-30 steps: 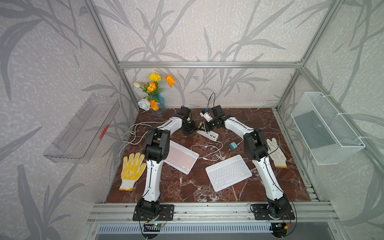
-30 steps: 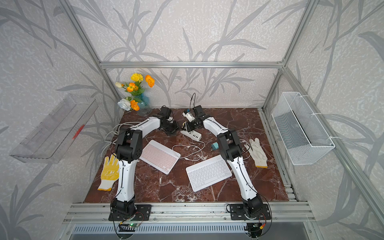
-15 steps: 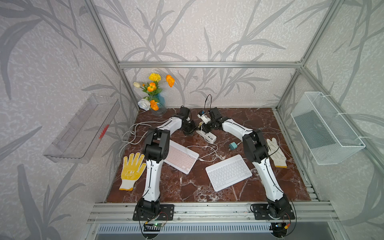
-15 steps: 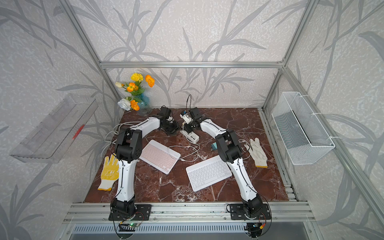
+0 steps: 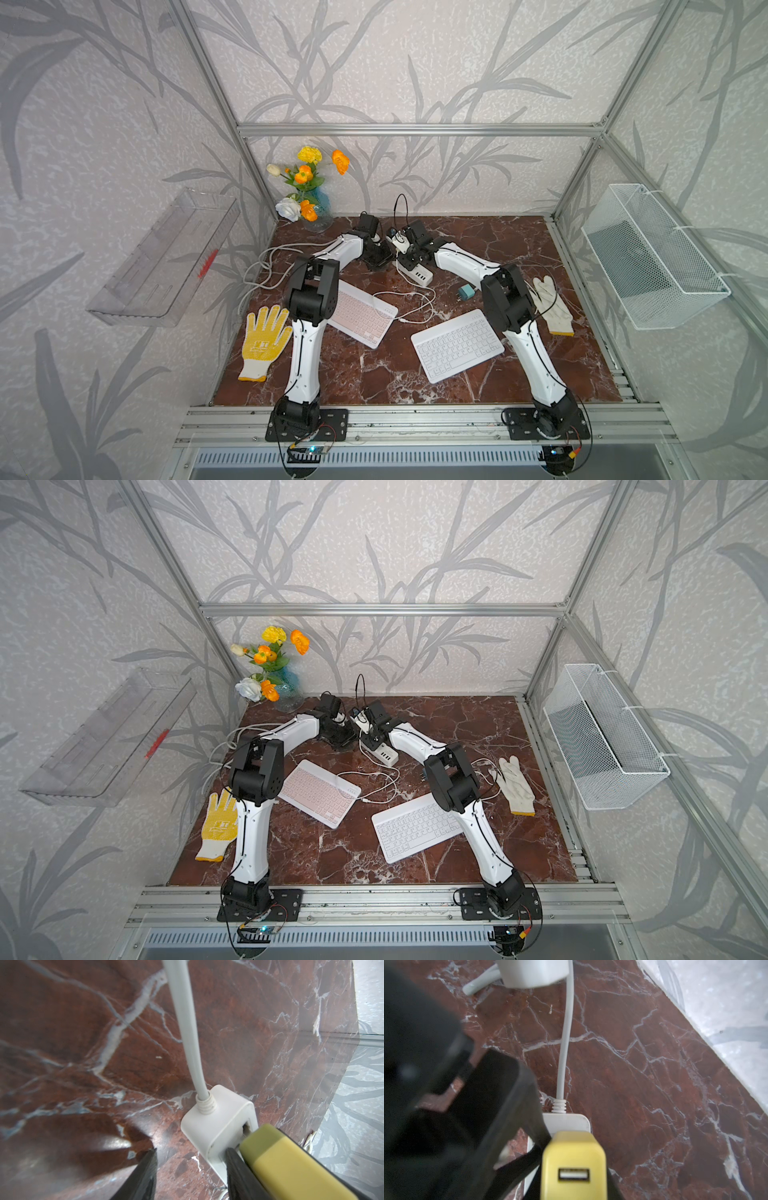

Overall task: Unplug the wireless keyboard
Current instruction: Remove the plug from the socket.

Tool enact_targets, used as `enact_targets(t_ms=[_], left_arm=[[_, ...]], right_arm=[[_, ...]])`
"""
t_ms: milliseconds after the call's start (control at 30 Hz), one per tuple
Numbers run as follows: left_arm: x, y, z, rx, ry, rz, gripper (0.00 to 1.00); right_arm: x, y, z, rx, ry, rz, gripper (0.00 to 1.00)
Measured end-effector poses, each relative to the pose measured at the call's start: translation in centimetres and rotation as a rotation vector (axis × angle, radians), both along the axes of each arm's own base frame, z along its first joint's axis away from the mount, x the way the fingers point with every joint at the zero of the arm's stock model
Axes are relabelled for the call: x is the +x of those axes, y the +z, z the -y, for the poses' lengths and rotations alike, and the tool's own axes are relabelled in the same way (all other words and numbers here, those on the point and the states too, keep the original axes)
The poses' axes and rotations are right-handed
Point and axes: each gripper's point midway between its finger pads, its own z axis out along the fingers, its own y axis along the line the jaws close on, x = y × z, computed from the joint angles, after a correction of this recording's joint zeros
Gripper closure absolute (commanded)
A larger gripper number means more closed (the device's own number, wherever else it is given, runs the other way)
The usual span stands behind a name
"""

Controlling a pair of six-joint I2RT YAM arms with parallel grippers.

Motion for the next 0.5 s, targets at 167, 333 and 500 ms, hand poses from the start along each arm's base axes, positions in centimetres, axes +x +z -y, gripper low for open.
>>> enact_targets(t_ms=[167, 333, 500], left_arm=[[0.0, 0.0, 0.4, -0.004, -0.007, 0.006, 0.48], [-0.1, 0.0, 0.6, -0.006, -0.011, 0.009, 0.48], [-0.2, -0.1, 0.6, -0.01, -0.013, 0.004, 0.48]], right_arm=[[0.1, 0.7, 0.3, 0.15, -0.017, -0.123, 0.87], [0.0, 1.0, 0.7, 0.206, -0.014, -0.179, 0.88], [-1.3, 0.8, 0.4, 0.098, -0.002, -0.093, 0.88]])
